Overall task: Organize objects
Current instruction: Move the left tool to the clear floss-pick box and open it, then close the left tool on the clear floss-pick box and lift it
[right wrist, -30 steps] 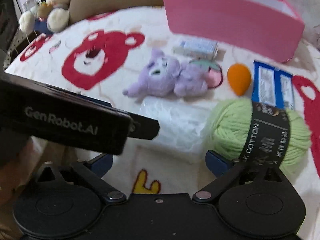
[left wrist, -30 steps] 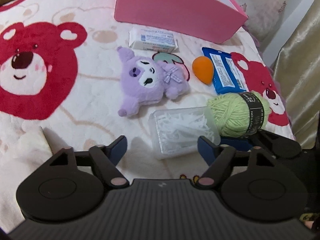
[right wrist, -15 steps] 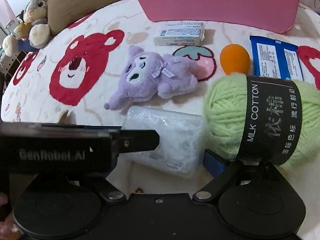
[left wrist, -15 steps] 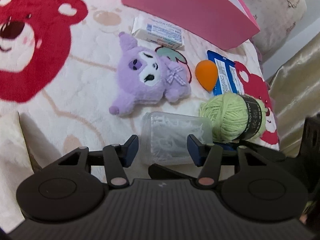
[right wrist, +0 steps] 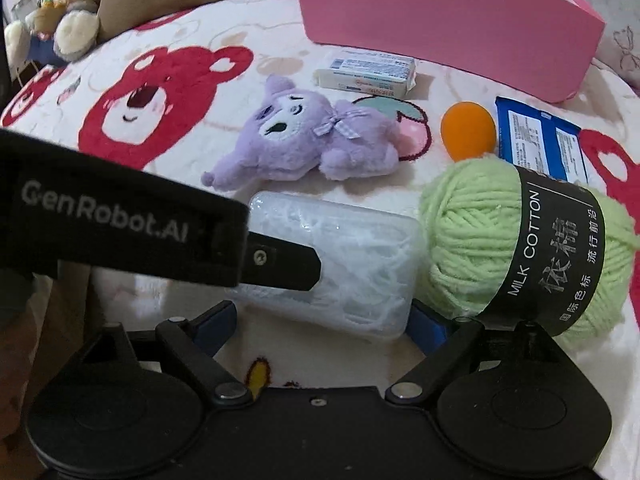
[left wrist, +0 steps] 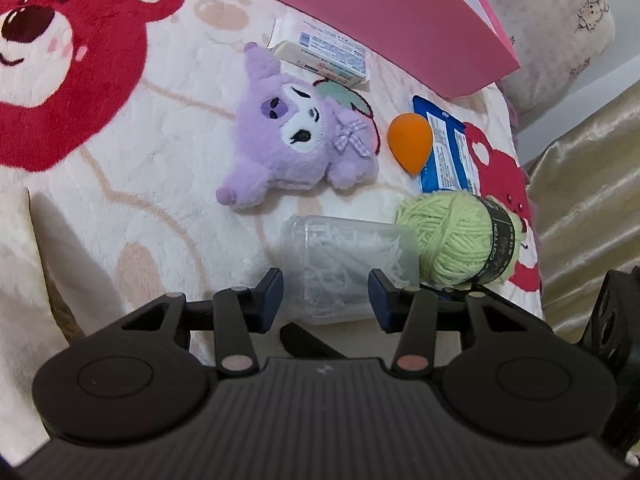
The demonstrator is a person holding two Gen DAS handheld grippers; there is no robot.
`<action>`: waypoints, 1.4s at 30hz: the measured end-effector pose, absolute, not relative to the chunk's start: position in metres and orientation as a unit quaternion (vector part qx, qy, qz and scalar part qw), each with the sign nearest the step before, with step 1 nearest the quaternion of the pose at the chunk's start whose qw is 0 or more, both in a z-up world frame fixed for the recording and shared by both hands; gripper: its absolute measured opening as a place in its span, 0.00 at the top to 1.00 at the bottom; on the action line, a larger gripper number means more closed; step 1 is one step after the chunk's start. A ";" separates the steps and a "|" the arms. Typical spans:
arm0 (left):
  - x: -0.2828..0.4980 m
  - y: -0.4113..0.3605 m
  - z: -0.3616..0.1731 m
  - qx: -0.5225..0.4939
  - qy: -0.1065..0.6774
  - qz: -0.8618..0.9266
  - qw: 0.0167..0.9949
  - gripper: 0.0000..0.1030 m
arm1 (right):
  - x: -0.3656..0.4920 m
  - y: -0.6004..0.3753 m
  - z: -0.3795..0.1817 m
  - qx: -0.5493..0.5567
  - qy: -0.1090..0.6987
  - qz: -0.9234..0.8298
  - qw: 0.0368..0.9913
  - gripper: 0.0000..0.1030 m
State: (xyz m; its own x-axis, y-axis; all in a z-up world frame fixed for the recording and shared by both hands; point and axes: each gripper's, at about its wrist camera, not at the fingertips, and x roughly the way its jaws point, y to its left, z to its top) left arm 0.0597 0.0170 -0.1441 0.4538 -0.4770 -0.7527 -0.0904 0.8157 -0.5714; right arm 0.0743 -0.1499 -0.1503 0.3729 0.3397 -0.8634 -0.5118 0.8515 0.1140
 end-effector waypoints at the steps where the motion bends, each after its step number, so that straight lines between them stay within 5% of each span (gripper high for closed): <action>1: 0.059 0.016 -0.144 -0.278 0.507 -0.119 0.807 0.56 | 0.076 -0.152 -0.149 -0.077 0.500 0.257 0.823 0.09; 7: 0.058 0.016 -0.144 -0.278 0.503 -0.116 0.810 0.59 | 0.079 -0.163 -0.147 -0.023 0.515 0.250 0.820 0.07; 13: 0.054 0.013 -0.132 -0.251 0.493 -0.113 0.825 0.63 | 0.070 -0.160 -0.142 -0.049 0.497 0.246 0.831 0.27; 19: 0.049 0.007 -0.112 -0.207 0.481 -0.121 0.843 0.63 | 0.067 -0.164 -0.132 -0.034 0.485 0.255 0.836 0.28; 27: 0.064 0.014 -0.138 -0.254 0.527 -0.109 0.804 0.53 | 0.073 -0.149 -0.147 -0.042 0.500 0.269 0.822 0.01; 42: 0.052 0.014 -0.131 -0.264 0.501 -0.115 0.816 0.59 | 0.071 -0.153 -0.142 -0.031 0.484 0.253 0.837 0.06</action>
